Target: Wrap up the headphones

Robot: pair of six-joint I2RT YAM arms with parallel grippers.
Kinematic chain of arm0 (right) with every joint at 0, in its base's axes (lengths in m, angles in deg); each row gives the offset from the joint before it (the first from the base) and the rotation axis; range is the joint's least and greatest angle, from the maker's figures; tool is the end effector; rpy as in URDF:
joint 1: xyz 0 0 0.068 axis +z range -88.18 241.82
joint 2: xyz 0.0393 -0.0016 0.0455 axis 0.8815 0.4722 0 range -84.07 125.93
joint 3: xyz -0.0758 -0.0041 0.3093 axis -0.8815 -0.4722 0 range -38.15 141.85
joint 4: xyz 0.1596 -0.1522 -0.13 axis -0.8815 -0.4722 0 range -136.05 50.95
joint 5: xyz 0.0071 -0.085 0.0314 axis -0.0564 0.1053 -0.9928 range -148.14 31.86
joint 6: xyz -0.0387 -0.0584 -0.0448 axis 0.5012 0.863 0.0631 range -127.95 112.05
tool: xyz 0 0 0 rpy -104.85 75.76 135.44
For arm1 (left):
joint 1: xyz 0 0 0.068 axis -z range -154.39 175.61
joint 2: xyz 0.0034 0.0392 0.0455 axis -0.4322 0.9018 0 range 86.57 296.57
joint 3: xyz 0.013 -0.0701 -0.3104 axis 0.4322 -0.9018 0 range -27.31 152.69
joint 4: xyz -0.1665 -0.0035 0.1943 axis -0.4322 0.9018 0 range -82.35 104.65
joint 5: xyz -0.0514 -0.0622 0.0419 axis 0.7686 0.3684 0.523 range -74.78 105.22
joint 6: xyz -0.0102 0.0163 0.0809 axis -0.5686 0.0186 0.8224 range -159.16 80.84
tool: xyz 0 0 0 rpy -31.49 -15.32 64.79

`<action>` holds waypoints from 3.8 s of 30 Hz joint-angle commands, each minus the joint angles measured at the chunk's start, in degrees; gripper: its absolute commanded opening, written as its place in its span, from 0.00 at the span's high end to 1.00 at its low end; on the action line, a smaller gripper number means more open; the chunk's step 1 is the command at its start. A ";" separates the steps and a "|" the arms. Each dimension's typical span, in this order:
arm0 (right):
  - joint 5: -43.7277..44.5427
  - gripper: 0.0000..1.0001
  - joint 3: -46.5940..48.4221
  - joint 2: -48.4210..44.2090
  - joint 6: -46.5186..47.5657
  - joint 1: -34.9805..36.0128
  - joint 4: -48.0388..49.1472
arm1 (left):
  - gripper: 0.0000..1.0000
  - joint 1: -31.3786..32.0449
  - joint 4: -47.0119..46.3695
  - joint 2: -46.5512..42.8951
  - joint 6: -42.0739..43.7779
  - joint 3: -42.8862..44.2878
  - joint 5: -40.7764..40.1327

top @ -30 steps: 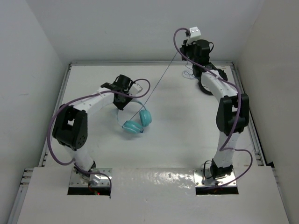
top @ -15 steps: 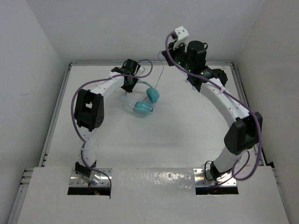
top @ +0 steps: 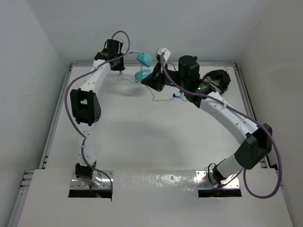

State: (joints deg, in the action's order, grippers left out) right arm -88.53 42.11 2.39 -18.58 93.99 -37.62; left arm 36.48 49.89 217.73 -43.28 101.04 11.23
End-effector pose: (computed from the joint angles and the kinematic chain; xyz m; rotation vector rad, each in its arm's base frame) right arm 0.3030 0.2340 0.4464 -0.7304 1.5808 0.9945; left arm 0.5606 -0.1025 0.2922 0.1049 2.3527 -0.0458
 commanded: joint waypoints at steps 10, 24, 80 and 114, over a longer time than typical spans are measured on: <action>-3.63 1.00 6.29 19.60 -7.20 6.42 4.20 | 1.00 -3.84 -2.42 -7.14 -12.23 -3.98 22.34; -0.19 1.00 17.73 20.68 -8.88 4.22 0.68 | 1.00 -4.72 -6.46 -9.34 -10.99 -14.37 23.41; 11.75 0.56 4.60 43.26 20.05 4.66 23.10 | 1.00 0.29 11.55 -27.26 13.53 6.91 11.19; 1.04 1.00 7.69 22.63 0.59 -14.14 14.77 | 1.00 11.71 11.74 -35.72 48.42 -40.63 22.11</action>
State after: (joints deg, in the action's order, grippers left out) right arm -89.23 43.62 31.26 -24.44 80.89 -11.63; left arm 46.25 58.81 183.93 -2.61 62.40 32.08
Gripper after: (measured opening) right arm 0.003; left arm 0.145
